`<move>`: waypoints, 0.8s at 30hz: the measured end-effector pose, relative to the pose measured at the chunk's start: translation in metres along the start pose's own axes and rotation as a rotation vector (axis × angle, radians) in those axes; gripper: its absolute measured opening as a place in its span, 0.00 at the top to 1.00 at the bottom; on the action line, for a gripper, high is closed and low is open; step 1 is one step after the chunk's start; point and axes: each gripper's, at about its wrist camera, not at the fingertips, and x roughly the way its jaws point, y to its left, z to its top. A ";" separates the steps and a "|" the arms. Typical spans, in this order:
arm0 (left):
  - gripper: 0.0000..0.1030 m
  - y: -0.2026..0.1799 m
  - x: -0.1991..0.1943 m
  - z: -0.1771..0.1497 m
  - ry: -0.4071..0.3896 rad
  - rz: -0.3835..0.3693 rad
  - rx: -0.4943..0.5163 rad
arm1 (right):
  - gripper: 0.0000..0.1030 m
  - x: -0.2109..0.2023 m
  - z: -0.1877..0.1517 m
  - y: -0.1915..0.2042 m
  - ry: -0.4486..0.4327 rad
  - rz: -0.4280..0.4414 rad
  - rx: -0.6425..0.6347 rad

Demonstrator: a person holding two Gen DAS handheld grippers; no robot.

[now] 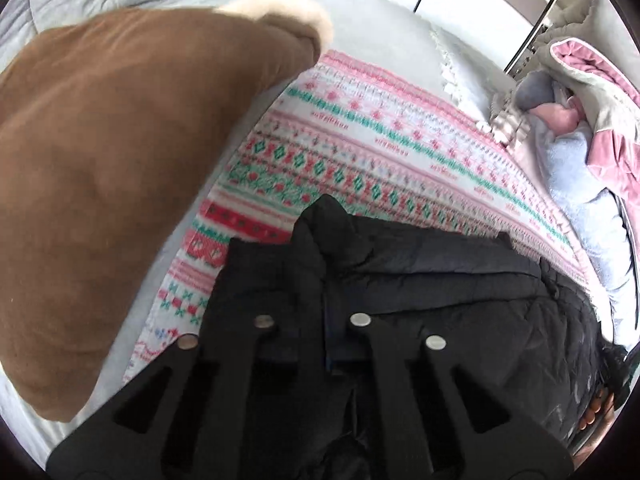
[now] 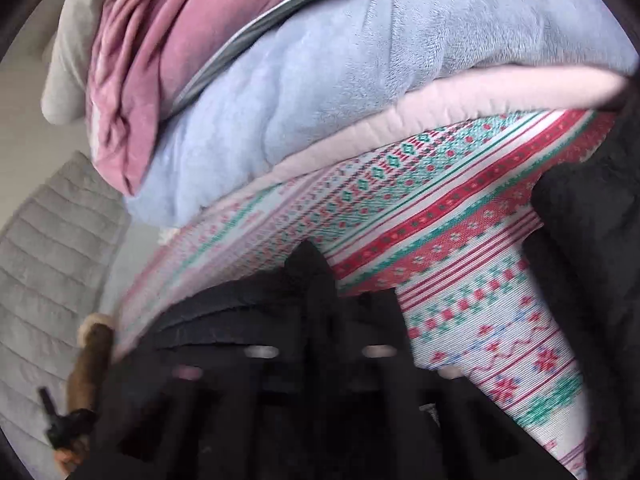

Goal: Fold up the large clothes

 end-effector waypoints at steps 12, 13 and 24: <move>0.93 -0.007 0.014 0.002 -0.153 0.102 0.049 | 0.95 0.005 0.012 0.040 -0.126 -0.157 -0.121; 0.93 -0.005 0.022 0.000 -0.137 0.108 0.046 | 0.95 0.023 0.007 0.034 -0.077 -0.202 -0.123; 0.88 -0.018 0.011 0.006 -0.164 0.145 0.082 | 0.72 0.028 0.002 0.043 -0.049 -0.329 -0.201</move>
